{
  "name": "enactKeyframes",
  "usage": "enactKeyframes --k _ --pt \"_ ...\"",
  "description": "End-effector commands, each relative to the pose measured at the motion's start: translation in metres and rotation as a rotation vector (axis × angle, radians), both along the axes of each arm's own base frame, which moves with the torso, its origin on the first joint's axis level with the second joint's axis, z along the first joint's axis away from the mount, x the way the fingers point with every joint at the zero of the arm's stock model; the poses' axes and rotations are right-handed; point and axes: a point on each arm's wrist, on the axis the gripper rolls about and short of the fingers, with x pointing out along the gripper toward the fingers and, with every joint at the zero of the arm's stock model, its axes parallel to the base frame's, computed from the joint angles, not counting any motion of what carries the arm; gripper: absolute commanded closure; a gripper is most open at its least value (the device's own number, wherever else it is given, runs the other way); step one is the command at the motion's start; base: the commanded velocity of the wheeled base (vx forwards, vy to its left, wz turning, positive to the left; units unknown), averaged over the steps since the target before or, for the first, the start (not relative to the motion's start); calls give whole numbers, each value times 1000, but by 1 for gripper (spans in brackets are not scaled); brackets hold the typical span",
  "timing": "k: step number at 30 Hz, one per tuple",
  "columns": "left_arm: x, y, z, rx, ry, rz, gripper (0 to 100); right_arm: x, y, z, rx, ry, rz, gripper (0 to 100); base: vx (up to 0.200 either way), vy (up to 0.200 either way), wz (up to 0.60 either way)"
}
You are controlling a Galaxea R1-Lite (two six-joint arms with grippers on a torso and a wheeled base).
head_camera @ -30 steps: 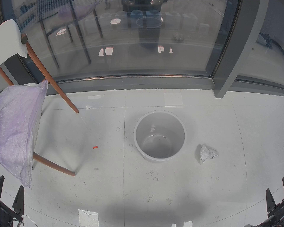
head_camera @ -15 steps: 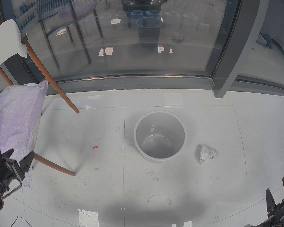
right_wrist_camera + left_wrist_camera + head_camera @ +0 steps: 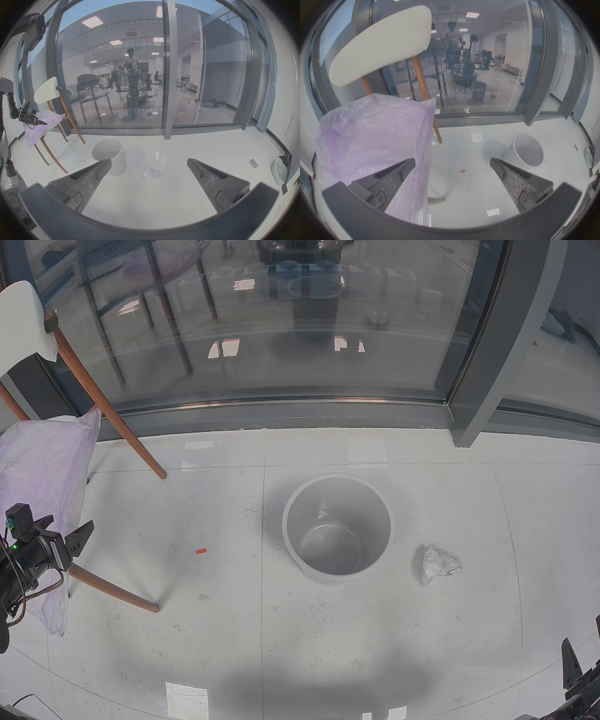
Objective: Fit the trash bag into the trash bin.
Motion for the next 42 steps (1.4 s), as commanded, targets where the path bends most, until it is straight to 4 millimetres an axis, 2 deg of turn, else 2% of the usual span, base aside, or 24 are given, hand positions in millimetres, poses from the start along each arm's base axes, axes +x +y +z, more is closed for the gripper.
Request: enactKeyframes --k 1,8,13,18,19,31,35,38,39,40,42 --pt "11 12 -10 -8 34 42 0 1 0 -4 0 19 3 0 0 0 0" --pt "22 18 -13 26 -7 99 0 1 0 -4 1 19 3 0 0 0 0" --pt "31 22 -23 45 0 120 0 2 0 -4 1 24 6 0 0 0 0" --pt "37 24 -22 65 -10 120 0 2 0 -4 1 22 6 0 0 0 0" --pt "37 24 -23 65 -9 122 100 2 0 -4 1 24 6 0 0 0 0" --pt "37 27 -16 66 -36 156 100 2 0 -4 1 21 6 0 0 0 0" --pt "26 34 4 88 -118 194 100 2 0 -4 3 18 4 0 0 0 0" --pt "13 31 27 115 -211 197 100 1 0 -4 3 16 4 0 0 0 0" --pt "13 31 27 115 -211 197 100 1 0 -4 3 16 4 0 0 0 0" --pt "4 27 38 125 -258 186 100 1 0 -4 3 16 4 0 0 0 0" --pt "-8 21 48 106 -309 163 100 1 0 -4 3 16 4 0 0 0 0"
